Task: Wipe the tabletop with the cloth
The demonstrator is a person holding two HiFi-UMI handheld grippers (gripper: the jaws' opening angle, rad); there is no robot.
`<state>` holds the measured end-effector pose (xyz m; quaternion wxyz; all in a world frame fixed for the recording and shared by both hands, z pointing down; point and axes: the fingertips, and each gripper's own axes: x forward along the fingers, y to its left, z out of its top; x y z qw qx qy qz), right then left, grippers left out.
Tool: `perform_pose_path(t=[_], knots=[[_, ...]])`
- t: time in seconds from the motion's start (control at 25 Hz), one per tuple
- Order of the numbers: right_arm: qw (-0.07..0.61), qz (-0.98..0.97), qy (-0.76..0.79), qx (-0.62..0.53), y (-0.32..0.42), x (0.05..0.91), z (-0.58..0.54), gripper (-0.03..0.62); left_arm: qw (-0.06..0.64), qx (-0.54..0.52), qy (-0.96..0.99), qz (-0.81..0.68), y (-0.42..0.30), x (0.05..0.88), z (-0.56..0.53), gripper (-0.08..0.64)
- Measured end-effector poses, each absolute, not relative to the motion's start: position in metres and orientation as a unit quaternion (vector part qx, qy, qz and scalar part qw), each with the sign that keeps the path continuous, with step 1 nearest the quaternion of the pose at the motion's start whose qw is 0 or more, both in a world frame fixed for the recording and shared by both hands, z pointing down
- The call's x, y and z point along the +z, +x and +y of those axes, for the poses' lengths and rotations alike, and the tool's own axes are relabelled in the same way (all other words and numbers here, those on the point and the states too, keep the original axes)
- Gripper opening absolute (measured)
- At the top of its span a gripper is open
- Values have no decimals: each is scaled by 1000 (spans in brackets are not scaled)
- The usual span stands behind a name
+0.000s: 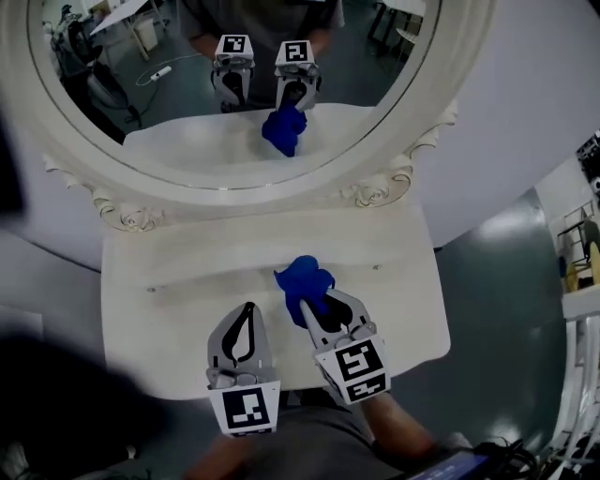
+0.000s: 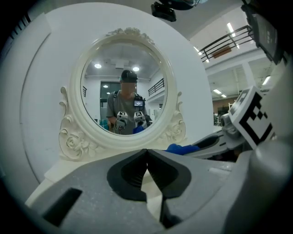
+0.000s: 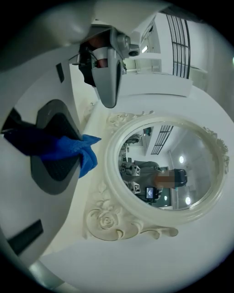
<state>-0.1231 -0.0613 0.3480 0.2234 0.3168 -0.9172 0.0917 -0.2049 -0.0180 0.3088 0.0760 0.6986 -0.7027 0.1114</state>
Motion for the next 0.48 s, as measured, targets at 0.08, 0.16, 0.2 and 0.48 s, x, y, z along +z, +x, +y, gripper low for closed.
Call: perform_pose_path(t=[0.08,0.16,0.2,0.48], knots=[[206,-923,316,79,-130,329,-67,91,66,99,693,-711,-210,296,-20,15],[195,-926,316,63,-136,314,-75,91,58,90,689,-717,-217,286,-22,15],[192,-927,316,55,-140,309,-79,91,53,87,687,-720,-221,282,-24,15],[196,-932,304,25,-172,300,-104,91,40,71,670,-738,-254,272,-38,15]])
